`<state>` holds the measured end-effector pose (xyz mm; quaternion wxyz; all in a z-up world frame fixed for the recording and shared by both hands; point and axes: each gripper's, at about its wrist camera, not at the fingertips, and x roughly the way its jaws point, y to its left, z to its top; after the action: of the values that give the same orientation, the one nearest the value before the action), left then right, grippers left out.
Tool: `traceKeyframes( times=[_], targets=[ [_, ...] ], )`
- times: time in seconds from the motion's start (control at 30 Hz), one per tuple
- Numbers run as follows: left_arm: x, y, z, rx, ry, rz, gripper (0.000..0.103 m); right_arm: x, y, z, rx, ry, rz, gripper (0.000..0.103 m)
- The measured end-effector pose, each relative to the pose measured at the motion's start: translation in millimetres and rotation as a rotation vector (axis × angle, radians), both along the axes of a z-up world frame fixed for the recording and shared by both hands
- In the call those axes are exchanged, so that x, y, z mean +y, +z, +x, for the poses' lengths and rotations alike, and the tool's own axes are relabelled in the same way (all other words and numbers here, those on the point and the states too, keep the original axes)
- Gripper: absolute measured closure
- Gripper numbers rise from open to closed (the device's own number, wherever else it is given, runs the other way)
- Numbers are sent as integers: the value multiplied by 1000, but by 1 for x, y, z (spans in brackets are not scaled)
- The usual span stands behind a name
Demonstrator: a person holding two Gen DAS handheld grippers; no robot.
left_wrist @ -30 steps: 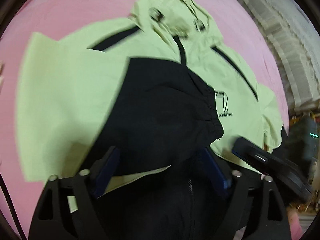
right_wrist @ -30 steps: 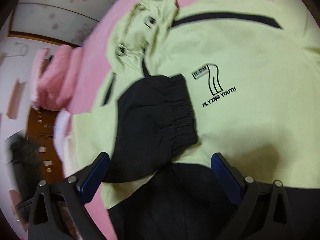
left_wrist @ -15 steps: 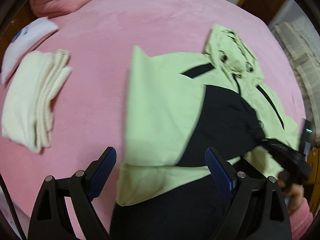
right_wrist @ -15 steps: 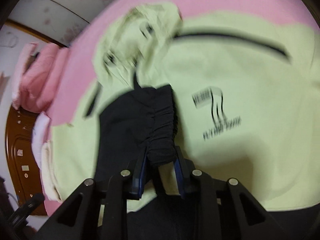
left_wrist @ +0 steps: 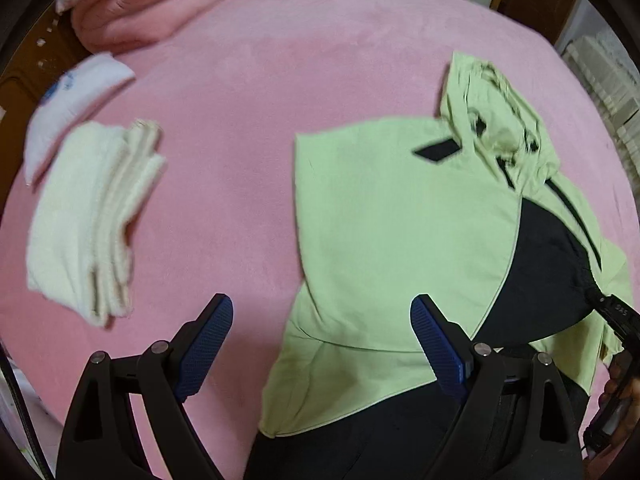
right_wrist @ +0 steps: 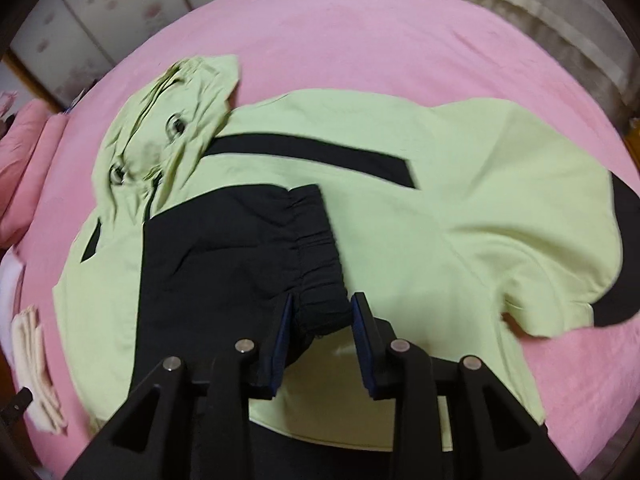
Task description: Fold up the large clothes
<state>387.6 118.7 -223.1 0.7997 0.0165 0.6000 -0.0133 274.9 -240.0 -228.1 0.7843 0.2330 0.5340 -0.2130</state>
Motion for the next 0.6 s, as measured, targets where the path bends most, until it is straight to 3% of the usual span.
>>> traceKeyframes(
  times=[0.1, 0.2, 0.3, 0.33, 0.37, 0.43, 0.53, 0.6],
  targets=[
    [-6, -14, 5, 48, -10, -56, 16, 10, 19, -10, -80, 8, -41, 69],
    [-23, -27, 7, 80, -57, -154, 25, 31, 29, -5, -204, 67, -2, 55],
    [-49, -50, 9, 146, -123, -249, 60, 65, 16, 15, -247, 215, 190, 54],
    [-61, -64, 9, 181, -144, -265, 79, 78, 2, 23, -216, 271, 301, 58],
    [-69, -74, 10, 202, -154, -253, 87, 91, -13, 30, -187, 308, 382, 74],
    [-83, -94, 11, 224, -163, -185, 87, 117, -42, 44, -134, 382, 463, 97],
    [-81, -119, 16, 230, -84, -65, 90, 136, -67, 58, -67, 408, 475, 98],
    [-66, -128, 24, 248, 21, -66, 95, 137, -73, 63, -71, 435, 473, 101]
  ],
)
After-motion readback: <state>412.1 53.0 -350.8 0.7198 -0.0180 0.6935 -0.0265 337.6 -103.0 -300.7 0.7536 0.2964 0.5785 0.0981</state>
